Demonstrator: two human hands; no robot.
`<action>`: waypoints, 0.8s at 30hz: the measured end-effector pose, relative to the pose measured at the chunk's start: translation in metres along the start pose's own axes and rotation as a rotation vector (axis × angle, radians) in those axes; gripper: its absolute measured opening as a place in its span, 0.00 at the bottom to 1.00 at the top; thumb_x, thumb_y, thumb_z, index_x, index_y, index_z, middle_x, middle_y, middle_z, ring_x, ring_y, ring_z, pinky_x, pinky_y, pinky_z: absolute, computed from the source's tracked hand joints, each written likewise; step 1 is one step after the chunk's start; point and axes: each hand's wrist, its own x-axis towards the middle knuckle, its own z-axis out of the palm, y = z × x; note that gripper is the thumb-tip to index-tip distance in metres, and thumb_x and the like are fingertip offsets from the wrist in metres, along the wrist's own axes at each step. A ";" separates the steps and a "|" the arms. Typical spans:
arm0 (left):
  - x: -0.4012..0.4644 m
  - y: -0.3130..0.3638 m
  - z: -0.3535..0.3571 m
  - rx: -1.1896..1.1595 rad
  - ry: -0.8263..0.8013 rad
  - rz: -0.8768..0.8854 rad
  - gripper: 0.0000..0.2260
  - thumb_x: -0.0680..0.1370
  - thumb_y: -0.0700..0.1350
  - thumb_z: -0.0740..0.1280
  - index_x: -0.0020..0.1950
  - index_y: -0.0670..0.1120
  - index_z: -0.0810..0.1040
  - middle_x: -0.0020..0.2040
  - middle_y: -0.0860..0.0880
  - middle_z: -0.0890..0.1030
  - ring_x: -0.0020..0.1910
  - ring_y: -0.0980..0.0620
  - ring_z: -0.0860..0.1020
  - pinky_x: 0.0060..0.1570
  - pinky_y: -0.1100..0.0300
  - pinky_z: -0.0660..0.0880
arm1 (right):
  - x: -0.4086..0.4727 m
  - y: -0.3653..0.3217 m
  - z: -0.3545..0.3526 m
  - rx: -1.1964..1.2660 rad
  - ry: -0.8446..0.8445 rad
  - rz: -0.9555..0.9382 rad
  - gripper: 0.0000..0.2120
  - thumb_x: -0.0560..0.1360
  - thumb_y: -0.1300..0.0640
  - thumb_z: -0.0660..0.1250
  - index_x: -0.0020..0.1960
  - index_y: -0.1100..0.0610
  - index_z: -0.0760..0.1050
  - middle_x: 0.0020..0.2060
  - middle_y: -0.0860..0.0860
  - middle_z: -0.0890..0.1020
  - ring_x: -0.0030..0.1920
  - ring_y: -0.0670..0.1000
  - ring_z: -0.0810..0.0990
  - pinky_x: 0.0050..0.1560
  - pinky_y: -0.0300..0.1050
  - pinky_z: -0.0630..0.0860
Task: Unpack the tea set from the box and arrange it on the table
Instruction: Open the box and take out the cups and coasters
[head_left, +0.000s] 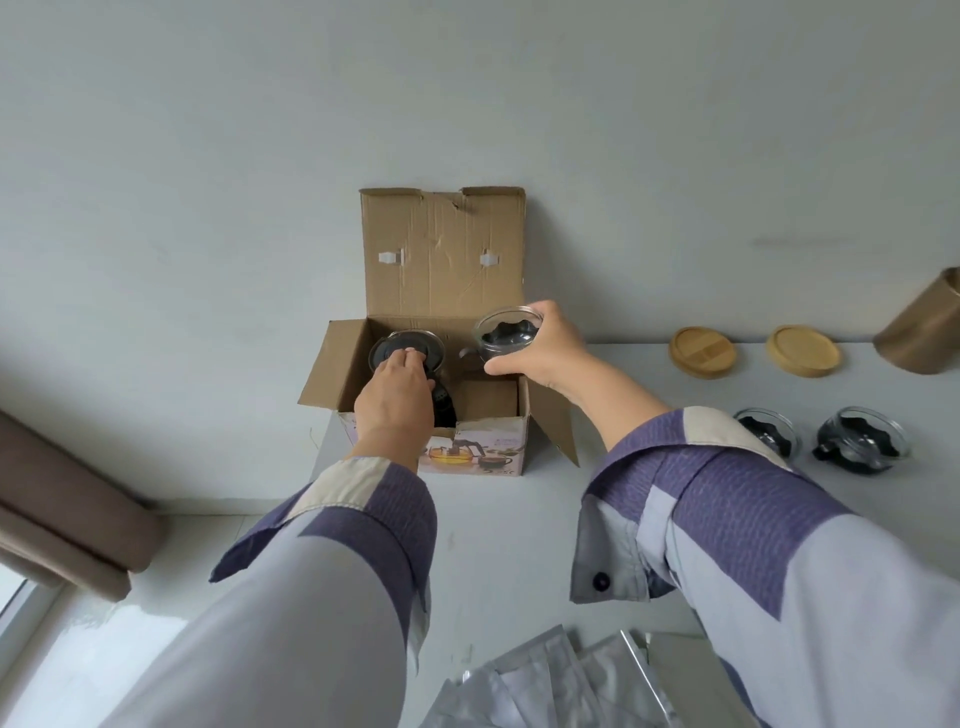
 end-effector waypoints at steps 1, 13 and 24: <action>0.000 0.001 -0.001 0.000 -0.007 -0.006 0.19 0.82 0.47 0.58 0.73 0.45 0.64 0.69 0.48 0.70 0.67 0.48 0.70 0.57 0.54 0.73 | -0.004 0.003 -0.003 0.059 0.023 0.015 0.42 0.59 0.53 0.81 0.68 0.55 0.64 0.61 0.50 0.74 0.58 0.50 0.73 0.54 0.40 0.71; -0.024 0.096 -0.008 -0.034 0.061 0.115 0.15 0.79 0.39 0.59 0.66 0.43 0.71 0.64 0.46 0.74 0.60 0.46 0.74 0.53 0.53 0.73 | -0.059 0.055 -0.086 0.394 0.144 0.077 0.20 0.63 0.63 0.79 0.48 0.50 0.75 0.44 0.43 0.80 0.47 0.43 0.79 0.45 0.32 0.72; -0.141 0.229 0.084 -0.021 -0.359 0.335 0.26 0.79 0.45 0.64 0.75 0.44 0.59 0.75 0.48 0.61 0.71 0.46 0.65 0.66 0.52 0.65 | -0.127 0.185 -0.201 0.251 0.325 0.296 0.41 0.56 0.55 0.81 0.65 0.57 0.69 0.59 0.50 0.77 0.59 0.51 0.77 0.61 0.44 0.73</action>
